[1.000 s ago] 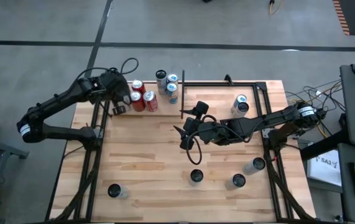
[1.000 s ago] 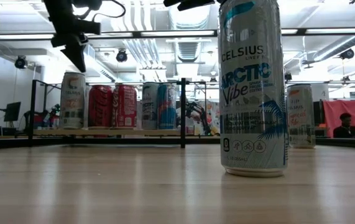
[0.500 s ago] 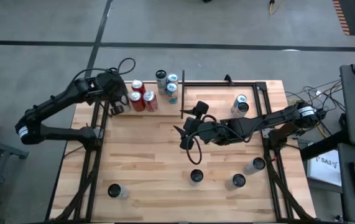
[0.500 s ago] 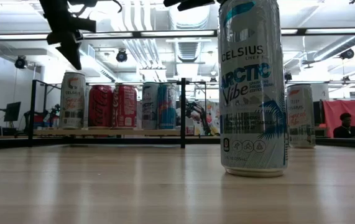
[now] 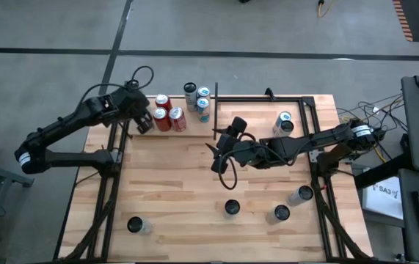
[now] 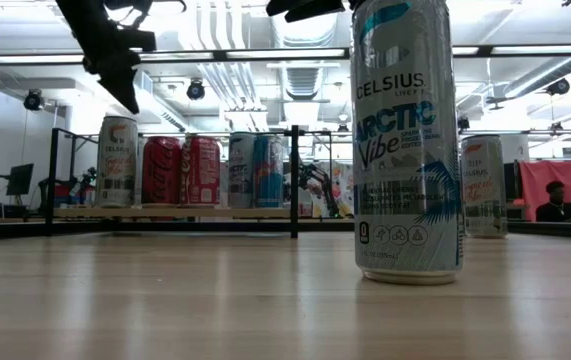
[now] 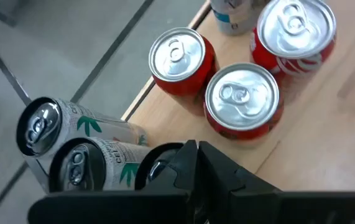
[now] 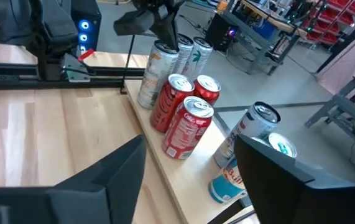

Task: Place canned beverage on shelf
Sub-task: Put the middle left white and yellow soda can on the shelf

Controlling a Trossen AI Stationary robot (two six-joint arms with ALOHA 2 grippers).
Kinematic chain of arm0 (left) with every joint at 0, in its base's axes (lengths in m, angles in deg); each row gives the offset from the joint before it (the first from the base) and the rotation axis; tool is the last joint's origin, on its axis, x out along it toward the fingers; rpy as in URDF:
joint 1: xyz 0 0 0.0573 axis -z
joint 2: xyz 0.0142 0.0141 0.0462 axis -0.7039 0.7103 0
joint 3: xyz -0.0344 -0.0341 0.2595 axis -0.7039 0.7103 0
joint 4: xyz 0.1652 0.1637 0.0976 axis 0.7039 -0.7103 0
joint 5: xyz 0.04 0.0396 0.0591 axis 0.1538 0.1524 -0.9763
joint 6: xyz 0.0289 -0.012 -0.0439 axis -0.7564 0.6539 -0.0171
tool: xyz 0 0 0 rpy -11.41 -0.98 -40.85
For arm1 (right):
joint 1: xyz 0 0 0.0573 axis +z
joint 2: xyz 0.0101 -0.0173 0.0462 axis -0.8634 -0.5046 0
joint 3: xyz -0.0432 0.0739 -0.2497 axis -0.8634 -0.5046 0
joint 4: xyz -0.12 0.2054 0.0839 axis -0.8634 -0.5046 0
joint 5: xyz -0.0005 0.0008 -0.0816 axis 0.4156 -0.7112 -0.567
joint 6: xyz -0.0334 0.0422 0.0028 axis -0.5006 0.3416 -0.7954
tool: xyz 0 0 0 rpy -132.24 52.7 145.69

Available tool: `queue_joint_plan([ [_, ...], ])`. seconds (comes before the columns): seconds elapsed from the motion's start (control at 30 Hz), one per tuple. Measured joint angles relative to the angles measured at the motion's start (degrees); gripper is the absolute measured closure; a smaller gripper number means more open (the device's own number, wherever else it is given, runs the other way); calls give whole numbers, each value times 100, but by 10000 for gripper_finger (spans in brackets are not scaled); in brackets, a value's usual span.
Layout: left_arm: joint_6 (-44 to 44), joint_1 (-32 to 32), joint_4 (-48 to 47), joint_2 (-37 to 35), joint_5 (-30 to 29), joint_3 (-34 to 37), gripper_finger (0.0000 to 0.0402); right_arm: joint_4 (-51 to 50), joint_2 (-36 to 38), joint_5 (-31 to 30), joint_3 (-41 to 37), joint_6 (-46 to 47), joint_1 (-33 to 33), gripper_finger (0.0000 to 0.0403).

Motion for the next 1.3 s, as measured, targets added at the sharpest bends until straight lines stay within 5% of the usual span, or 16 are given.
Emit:
queue_joint_plan([
  [0.67, 1076, 2, 93, 113, -715, 236, 402, -107, 0, 0, -223, 670, -7, 376],
  [0.93, 721, 2, 132, 76, -730, 318, 402, -68, 0, -2, -225, 729, -7, 393],
  [1.3, -859, 0, 140, 13, -602, 329, 402, 16, 0, -2, -225, 729, -7, 394],
])
